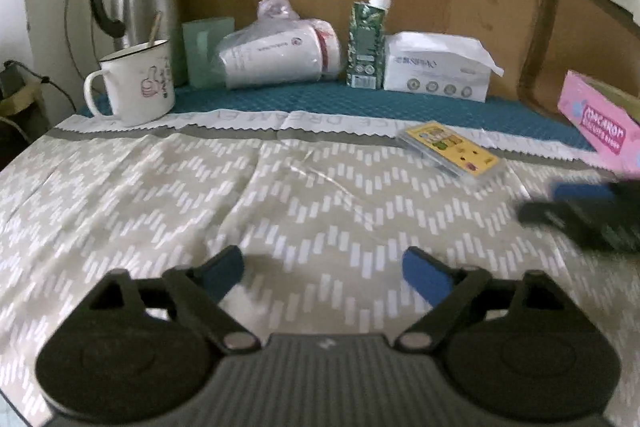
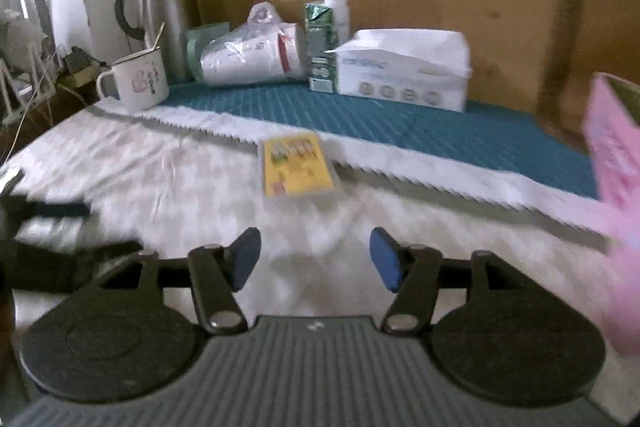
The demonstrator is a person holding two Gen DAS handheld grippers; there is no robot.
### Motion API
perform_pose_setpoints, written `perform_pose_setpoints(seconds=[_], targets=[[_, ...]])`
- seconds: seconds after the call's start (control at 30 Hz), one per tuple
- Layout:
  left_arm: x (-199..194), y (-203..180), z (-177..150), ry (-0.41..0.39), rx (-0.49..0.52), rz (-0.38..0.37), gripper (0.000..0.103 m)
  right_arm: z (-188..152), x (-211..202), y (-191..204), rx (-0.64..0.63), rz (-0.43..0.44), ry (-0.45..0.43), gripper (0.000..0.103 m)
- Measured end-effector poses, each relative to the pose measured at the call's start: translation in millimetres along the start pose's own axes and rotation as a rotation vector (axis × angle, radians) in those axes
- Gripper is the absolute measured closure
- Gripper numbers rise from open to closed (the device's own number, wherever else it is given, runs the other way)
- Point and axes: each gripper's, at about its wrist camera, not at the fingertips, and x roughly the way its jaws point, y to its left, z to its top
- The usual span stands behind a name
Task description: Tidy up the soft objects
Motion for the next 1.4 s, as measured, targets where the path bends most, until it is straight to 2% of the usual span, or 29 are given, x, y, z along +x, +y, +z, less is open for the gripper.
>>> perform_pose_setpoints(seconds=[0.1, 0.23, 0.27, 0.33, 0.4, 0.6, 0.83, 1.0, 1.23, 1.4], targets=[[-2.9, -0.2, 0.5, 0.001, -0.002, -0.003, 0.009, 15.9, 29.1, 16.3, -0.07, -0.034, 0.019, 0.024], [1.6, -1.5, 0.3, 0.002, -0.001, -0.001, 0.009, 29.3, 47.3, 25.1, -0.085, -0.057, 0.036, 0.021], [1.5, -1.7, -0.3, 0.002, -0.001, -0.001, 0.009, 31.2, 49.7, 24.3, -0.076, -0.057, 0.037, 0.023], [1.2, -1.0, -0.1, 0.002, -0.002, -0.001, 0.009, 29.8, 46.1, 22.8, -0.066, -0.057, 0.023, 0.039], [0.9, -0.8, 0.1, 0.002, -0.001, 0.0, 0.009, 27.4, 44.5, 22.6, -0.061, -0.049, 0.016, 0.042], [1.3, -2.3, -0.3, 0.004, 0.002, 0.009, 0.008, 8.3, 16.6, 21.0, -0.06, -0.02, 0.008, 0.042], [1.6, -4.2, -0.6, 0.007, 0.006, 0.024, 0.005, -37.4, -51.7, 9.5, -0.108, 0.037, 0.005, 0.041], [2.3, -5.8, -0.6, 0.013, 0.004, 0.049, 0.002, -75.2, -101.2, -8.9, -0.12, -0.044, -0.024, 0.042], [-1.1, -18.1, -2.2, 0.002, 0.027, 0.101, 0.002, -119.2, -152.7, -52.2, 0.057, -0.227, -0.101, 0.041], [-4.8, -39.2, -3.2, -0.001, 0.061, 0.083, 0.002, -134.3, -165.7, -57.4, 0.088, -0.286, -0.135, 0.041]])
